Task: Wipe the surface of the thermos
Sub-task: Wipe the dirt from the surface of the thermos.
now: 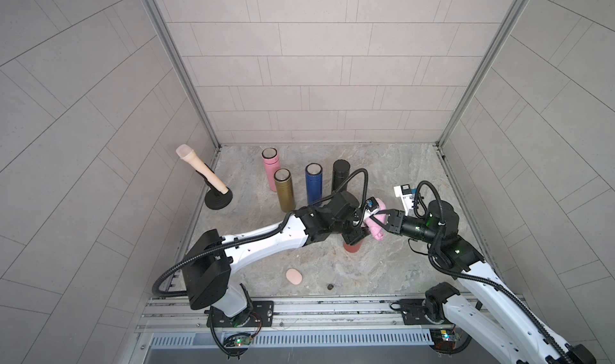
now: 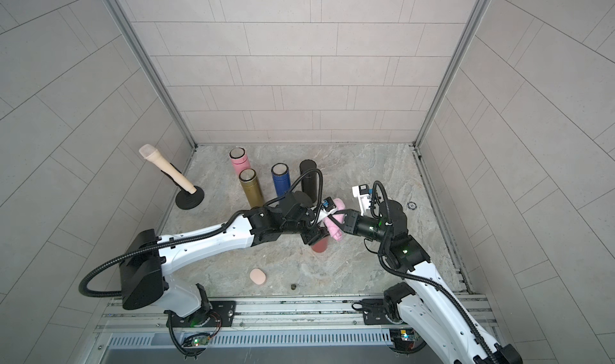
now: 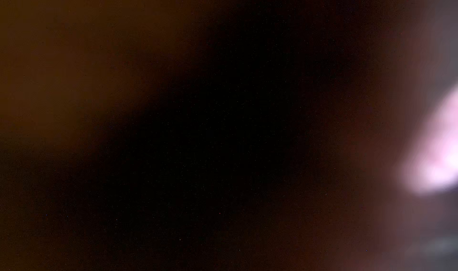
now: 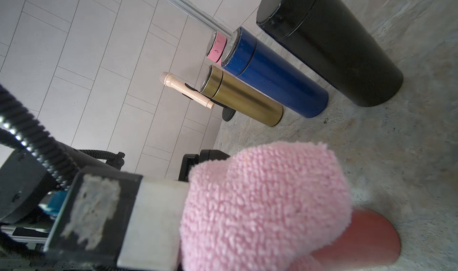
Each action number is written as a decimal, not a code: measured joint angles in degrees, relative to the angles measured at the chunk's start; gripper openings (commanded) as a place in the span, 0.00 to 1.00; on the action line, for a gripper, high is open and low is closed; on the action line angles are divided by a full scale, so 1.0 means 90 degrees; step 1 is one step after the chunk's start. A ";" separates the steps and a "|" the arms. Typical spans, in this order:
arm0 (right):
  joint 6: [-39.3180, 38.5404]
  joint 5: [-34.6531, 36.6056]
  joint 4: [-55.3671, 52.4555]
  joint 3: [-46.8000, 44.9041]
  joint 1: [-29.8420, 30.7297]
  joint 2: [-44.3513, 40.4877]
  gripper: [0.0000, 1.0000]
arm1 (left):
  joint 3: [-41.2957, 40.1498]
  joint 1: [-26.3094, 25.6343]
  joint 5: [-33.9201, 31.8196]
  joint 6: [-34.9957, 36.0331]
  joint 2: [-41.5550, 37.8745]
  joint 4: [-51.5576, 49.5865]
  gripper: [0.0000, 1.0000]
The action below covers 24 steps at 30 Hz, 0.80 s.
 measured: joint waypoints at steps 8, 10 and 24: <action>0.0250 0.0340 0.0464 0.0041 0.0095 0.0277 0.00 | -0.0304 0.0039 0.0136 -0.0163 -0.0010 0.0648 0.00; 0.0214 0.0330 0.0328 0.0066 0.0102 0.0189 0.00 | -0.0447 0.0068 0.0163 -0.0192 -0.0053 0.0867 0.00; -0.0051 -0.0260 -0.1450 0.0117 0.0155 -0.0874 0.00 | -0.0678 0.0374 0.0600 -0.0185 -0.0185 0.1188 0.00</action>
